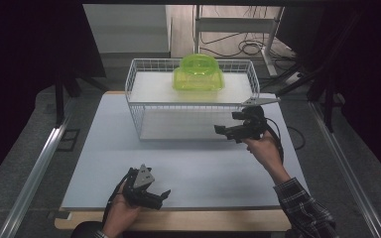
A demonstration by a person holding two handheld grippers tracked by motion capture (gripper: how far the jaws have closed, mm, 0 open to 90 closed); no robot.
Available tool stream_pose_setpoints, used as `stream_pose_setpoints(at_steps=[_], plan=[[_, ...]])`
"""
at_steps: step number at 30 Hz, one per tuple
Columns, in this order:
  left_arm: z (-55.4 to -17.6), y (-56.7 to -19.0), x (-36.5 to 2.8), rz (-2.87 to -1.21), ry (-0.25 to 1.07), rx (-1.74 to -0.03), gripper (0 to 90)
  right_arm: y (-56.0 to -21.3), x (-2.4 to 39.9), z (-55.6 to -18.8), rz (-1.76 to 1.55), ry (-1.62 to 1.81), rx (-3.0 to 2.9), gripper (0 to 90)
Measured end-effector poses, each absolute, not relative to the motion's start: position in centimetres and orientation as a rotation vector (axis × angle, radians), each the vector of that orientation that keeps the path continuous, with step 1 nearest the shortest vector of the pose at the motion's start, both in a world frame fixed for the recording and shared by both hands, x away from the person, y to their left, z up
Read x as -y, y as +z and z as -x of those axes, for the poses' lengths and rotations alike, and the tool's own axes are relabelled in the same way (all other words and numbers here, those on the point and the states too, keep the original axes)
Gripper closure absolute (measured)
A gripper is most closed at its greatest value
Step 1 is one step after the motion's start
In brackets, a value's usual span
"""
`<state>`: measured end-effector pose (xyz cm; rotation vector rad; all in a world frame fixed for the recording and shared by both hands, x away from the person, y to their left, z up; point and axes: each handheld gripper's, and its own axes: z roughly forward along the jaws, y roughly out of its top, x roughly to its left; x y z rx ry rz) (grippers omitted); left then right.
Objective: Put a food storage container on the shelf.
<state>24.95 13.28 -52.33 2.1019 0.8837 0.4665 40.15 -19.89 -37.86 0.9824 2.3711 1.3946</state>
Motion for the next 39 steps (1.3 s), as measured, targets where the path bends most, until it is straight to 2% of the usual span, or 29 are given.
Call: stream_pose_setpoints(at_steps=[39], plan=[[-25.0, -52.4, -13.3, -2.100, 0.470, -0.882, 1.7, -43.8, 20.7, -37.5, -0.986, 1.281, -2.396, 3.8]])
